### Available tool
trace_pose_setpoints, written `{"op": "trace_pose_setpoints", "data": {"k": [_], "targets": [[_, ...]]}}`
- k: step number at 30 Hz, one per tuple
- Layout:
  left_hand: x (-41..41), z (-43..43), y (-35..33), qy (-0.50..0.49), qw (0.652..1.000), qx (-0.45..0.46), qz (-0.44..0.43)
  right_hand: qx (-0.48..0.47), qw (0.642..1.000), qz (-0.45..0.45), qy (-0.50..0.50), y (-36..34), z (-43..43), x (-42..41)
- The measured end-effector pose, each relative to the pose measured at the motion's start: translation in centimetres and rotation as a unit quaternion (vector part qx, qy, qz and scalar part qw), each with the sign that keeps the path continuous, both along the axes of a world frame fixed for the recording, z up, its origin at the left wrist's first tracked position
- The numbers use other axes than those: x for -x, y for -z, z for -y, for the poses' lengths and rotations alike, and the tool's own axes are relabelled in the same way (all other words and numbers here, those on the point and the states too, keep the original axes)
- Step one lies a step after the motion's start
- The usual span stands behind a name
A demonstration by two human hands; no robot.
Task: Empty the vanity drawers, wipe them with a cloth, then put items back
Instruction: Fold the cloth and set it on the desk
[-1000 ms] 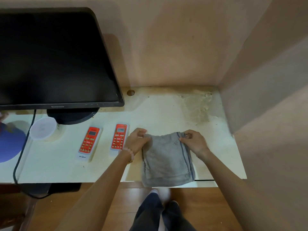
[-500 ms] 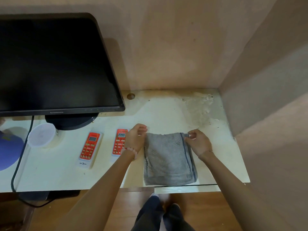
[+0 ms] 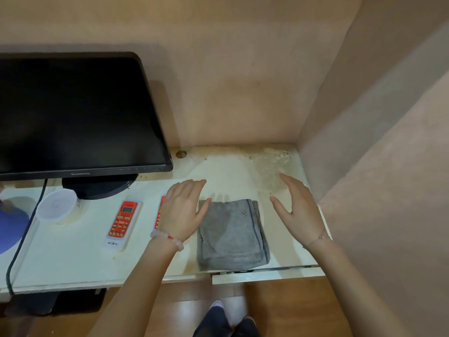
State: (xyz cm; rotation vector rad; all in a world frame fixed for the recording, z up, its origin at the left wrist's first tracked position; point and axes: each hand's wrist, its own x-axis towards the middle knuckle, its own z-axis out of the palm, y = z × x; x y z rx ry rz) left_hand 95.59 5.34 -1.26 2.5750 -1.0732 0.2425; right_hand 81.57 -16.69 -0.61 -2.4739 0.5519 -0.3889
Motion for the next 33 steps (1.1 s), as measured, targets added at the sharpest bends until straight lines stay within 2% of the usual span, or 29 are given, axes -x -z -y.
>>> {"op": "trace_pose_setpoints", "data": {"k": [7,13,19,25,33], "targets": [[3.2,0.9,-2.5,0.022,1.0,-0.011,0.015,0.069,0.996,0.046,0.015,-2.2,0.7,3.8],[5.6,3.2,-4.4,0.054,0.998,-0.007,0.021,0.09,0.994,0.046,0.04,-3.0,2.0,7.1],[7.3,7.9,-5.7,0.157,0.987,0.02,0.025,0.097,0.987,0.023,0.124,-3.6,3.1,11.5],[8.4,13.1,-6.8,0.318,0.947,0.022,0.027,0.111,0.953,0.004,0.282,-4.5,1.7,16.8],[11.9,15.7,-7.2,0.515,0.857,0.028,0.012,0.113,0.861,-0.008,0.495,-4.8,-6.4,22.7]]}}
